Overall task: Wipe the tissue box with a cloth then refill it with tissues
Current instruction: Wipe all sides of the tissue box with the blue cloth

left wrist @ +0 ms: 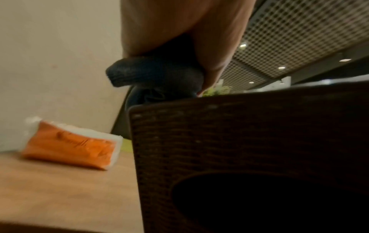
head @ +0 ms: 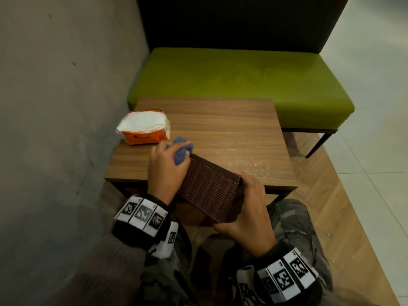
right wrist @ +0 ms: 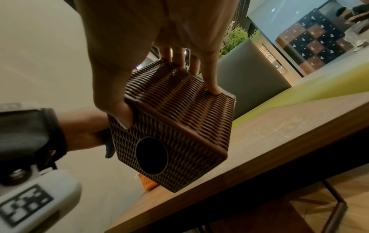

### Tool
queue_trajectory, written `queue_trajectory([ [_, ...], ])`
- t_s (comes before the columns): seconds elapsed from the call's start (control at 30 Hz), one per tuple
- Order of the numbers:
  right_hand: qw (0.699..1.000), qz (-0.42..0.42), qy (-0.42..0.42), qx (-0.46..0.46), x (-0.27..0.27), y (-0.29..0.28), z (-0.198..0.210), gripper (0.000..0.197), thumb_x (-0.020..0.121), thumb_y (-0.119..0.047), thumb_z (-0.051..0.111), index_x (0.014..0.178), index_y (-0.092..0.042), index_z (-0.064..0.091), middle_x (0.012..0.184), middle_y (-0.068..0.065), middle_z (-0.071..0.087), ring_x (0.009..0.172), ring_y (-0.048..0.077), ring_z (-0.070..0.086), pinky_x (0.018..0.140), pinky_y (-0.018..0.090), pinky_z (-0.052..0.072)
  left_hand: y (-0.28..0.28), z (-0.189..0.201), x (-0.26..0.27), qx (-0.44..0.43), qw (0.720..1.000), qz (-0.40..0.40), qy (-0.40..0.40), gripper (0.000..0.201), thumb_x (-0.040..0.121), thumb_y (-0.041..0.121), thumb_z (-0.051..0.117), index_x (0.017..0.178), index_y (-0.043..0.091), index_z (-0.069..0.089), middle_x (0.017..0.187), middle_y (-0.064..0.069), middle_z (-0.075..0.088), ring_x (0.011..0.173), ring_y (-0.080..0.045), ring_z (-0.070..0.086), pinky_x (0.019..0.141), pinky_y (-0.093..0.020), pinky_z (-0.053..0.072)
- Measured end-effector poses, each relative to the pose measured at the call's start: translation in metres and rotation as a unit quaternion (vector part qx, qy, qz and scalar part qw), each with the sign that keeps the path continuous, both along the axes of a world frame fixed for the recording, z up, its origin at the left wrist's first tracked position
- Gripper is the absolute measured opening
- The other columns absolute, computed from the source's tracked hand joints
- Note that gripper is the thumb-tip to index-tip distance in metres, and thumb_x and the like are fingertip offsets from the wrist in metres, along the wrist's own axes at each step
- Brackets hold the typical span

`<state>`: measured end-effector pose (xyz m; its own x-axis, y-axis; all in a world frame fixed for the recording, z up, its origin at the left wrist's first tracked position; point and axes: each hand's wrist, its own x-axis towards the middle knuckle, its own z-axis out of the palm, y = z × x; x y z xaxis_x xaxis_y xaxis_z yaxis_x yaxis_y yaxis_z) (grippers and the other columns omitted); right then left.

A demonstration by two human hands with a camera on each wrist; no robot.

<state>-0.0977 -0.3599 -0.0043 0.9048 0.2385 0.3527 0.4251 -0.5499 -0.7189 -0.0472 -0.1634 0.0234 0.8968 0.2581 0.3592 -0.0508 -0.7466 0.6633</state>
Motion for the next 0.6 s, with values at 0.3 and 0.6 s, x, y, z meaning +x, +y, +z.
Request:
queue_trajectory([
  [0.3,1.000,-0.011,-0.002,0.024,0.002,0.001,-0.004,0.096,0.047,-0.044,0.074,0.130,-0.013,0.037,0.121,-0.006,0.041,0.113,0.010,0.038,0.097,0.004,0.024,-0.029,-0.011,-0.027,0.055,0.993,-0.074,-0.067,0.035,0.085,0.030,0.056,0.119,0.026,0.061,0.105,-0.003,0.054,0.098,-0.015,0.048,0.082,-0.028,0.043],
  [0.6,0.994,-0.063,-0.004,0.092,0.008,-0.011,-0.013,0.103,0.048,-0.037,0.084,0.133,-0.032,0.026,0.129,-0.007,0.034,0.123,0.017,0.040,0.100,0.026,0.042,0.023,0.000,-0.027,-0.500,0.838,0.042,0.215,0.041,0.083,0.057,0.050,0.086,0.020,0.067,0.075,0.004,0.069,0.073,-0.015,0.063,0.071,-0.034,0.049],
])
